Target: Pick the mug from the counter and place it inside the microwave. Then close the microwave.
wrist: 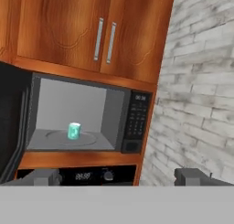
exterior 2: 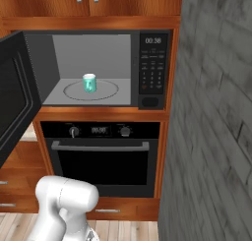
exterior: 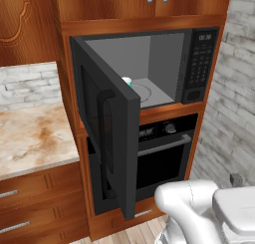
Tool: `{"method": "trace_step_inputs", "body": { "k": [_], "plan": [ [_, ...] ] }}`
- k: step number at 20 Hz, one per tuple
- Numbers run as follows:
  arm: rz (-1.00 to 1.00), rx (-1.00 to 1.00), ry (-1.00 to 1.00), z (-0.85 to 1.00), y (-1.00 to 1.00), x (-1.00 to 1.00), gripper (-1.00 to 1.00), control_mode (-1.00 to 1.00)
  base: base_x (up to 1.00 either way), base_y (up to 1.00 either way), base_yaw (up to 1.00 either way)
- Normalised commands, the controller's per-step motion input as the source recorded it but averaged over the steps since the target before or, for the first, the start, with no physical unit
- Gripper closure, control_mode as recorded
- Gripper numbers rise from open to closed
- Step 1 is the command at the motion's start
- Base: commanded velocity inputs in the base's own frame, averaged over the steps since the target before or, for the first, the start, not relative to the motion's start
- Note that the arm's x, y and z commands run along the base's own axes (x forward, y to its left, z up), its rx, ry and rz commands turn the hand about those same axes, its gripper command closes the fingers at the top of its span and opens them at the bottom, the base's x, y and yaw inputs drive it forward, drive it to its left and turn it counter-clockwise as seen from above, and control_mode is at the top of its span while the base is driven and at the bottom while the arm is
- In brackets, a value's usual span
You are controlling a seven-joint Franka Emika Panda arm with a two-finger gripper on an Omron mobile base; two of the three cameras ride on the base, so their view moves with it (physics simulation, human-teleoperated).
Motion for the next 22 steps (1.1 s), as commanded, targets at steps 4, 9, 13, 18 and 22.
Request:
{"method": "trace_step_inputs", "body": {
  "k": [4,9,13,18,22],
  "plan": [
    [-0.06,-0.06,-0.15,0.16,0.64,-0.02,-1.0,-1.0,0.0,0.0,0.0],
    [-0.1,-0.05,-0.06,0.02,0.6,0.0,-1.0,-1.0,0.0,0.0,0.0],
    [-0.18,-0.04,0.0,-0.06,0.5,0.13,-1.0,-1.0,0.0,0.0,0.0],
    [-0.24,-0.01,0.0,-0.13,0.38,0.38,-1.0,-1.0,0.0,0.0,0.0],
    [-0.28,0.0,0.0,-0.21,0.47,0.47,-1.0,-1.0,0.0,0.0,0.0]
  ]
}}
